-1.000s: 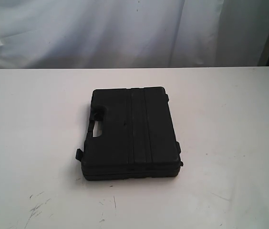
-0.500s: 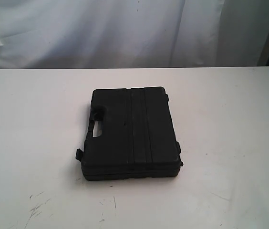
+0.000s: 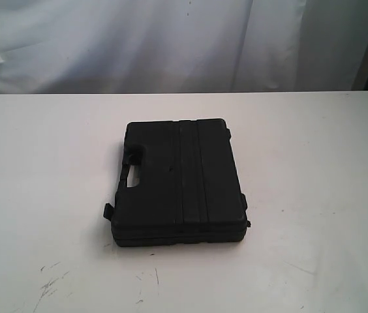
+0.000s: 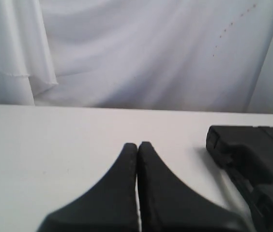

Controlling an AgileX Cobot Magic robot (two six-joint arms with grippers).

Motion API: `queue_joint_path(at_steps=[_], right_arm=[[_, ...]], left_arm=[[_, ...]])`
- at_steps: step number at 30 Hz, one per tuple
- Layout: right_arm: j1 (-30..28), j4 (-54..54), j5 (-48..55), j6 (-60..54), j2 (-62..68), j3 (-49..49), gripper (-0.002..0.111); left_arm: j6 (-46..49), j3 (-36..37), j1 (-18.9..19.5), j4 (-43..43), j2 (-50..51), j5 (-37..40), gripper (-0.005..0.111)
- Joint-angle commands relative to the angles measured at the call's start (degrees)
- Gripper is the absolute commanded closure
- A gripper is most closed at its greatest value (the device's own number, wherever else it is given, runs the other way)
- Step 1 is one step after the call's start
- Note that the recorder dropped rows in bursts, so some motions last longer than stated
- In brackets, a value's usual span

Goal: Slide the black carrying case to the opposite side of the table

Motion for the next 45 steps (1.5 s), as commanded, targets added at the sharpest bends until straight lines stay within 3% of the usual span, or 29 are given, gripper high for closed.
queue_joint_path(at_steps=[1,4,10,15,18,20,22,26,30,35,40,42,45], right_arm=[[-0.4,0.2,0.0,-0.2,-0.2,0.2,0.108],[-0.4,0.2,0.0,-0.2,-0.2,0.2,0.108],[-0.4,0.2,0.0,-0.2,-0.2,0.2,0.108],[-0.4,0.2,0.0,-0.2,-0.2,0.2,0.108],[-0.4,0.2,0.0,-0.2,-0.2,0.2,0.108],[-0.4,0.2,0.0,-0.2,-0.2,0.2,0.108],[-0.4,0.2,0.0,0.1,-0.2,0.2,0.108],[-0.4,0.2,0.0,0.1,-0.2,0.2,0.108],[-0.4,0.2,0.0,0.1,-0.2,0.2,0.108],[-0.4,0.2,0.0,0.1,-0.2,0.2,0.108],[-0.4,0.2,0.0,0.1,-0.2,0.2,0.108],[-0.4,0.2,0.0,0.1,-0.2,0.2,0.108],[-0.4,0.2,0.0,0.1,-0.2,0.2,0.108]], left_arm=[[-0.2,0.2,0.0,-3.4,-0.3,-6.6,0.107],[-0.2,0.2,0.0,-6.0,-0.3,-8.7,0.107],[-12.2,0.2,0.0,-23.1,-0.3,-11.4,0.107],[-15.2,-0.4,0.0,-24.9,-0.3,-11.7,0.107],[-12.8,-11.3,0.0,-18.8,4.2,0.2,0.107],[-12.8,-21.4,0.0,-12.1,14.9,10.2,0.107],[-10.6,-33.2,0.0,-6.5,32.0,22.8,0.107],[-3.8,-46.1,0.0,-6.8,50.8,33.3,0.107],[-1.2,-55.8,0.0,-7.3,69.6,34.3,0.107],[9.5,-59.7,0.0,-21.4,79.4,34.3,0.105],[32.3,-62.1,0.0,-39.5,87.1,34.1,0.086],[38.9,-63.4,0.0,-42.7,90.1,35.1,0.072],[40.5,-66.4,0.0,-43.2,94.0,37.9,0.05]])
